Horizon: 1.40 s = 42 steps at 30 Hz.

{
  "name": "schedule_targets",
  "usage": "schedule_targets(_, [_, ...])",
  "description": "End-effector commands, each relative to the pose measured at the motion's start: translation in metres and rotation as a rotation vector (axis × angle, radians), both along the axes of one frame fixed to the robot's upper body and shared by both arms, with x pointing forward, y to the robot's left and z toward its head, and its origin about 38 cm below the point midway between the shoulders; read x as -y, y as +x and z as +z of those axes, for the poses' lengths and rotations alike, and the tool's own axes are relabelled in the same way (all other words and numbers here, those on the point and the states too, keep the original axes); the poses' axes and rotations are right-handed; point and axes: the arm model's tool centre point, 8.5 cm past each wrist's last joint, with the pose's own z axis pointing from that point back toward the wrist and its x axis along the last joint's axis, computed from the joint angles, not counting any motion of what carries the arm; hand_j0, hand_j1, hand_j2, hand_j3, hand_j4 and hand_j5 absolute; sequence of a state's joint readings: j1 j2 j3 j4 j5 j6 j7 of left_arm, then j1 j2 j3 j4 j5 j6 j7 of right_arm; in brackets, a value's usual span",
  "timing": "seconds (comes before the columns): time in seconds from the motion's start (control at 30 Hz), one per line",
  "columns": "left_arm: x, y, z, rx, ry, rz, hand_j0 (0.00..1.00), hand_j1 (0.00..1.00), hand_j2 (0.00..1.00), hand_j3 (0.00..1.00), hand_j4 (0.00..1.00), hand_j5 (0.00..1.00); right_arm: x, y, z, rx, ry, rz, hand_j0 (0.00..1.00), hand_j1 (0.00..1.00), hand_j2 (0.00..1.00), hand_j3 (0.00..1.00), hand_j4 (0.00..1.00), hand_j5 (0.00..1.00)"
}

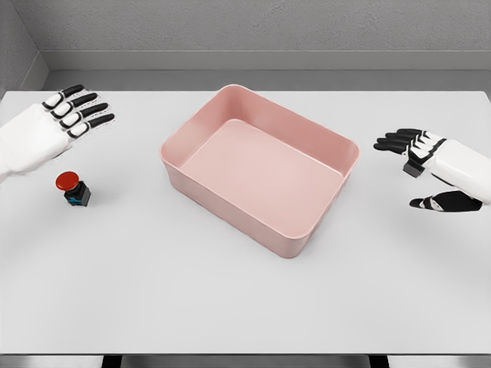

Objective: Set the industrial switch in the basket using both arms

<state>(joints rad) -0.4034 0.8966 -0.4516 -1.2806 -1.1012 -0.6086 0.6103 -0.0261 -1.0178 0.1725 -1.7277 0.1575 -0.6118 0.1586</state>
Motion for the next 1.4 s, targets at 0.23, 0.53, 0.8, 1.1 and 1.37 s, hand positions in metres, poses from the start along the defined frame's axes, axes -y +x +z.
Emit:
schedule_targets(0.23, [-0.029, 0.017, -0.015, -0.064, -0.099, 0.124, 1.0, 1.0, 1.0, 1.0, 1.0, 1.0, 0.01, 0.003, -0.005, -0.016, 0.001, -0.033, 1.0, 1.0, 1.0, 1.0, 1.0, 1.0])
schedule_targets(0.53, [-0.033, 0.033, -0.015, -0.25, -0.077, 0.23, 1.0, 1.0, 1.0, 1.0, 1.0, 1.0, 0.028, 0.021, 0.0, -0.007, -0.137, -0.233, 1.0, 1.0, 1.0, 1.0, 1.0, 1.0])
schedule_targets(0.8, [-0.024, 0.049, 0.025, -0.228, 0.079, 0.227, 1.0, 1.0, 1.0, 1.0, 1.0, 1.0, 0.057, 0.043, -0.002, -0.224, -0.3, -0.428, 1.0, 1.0, 1.0, 1.0, 1.0, 1.0])
schedule_targets(1.1, [-0.026, 0.037, 0.026, -0.322, 0.237, 0.246, 1.0, 1.0, 1.0, 1.0, 1.0, 1.0, 0.028, 0.084, -0.012, -0.337, -0.294, -0.396, 1.0, 1.0, 1.0, 1.0, 1.0, 1.0])
schedule_targets(1.37, [-0.037, 0.035, 0.009, -0.399, 0.22, 0.285, 1.0, 1.0, 1.0, 1.0, 1.0, 1.0, 0.031, 0.101, -0.023, -0.389, -0.284, -0.486, 1.0, 1.0, 1.0, 1.0, 1.0, 1.0])
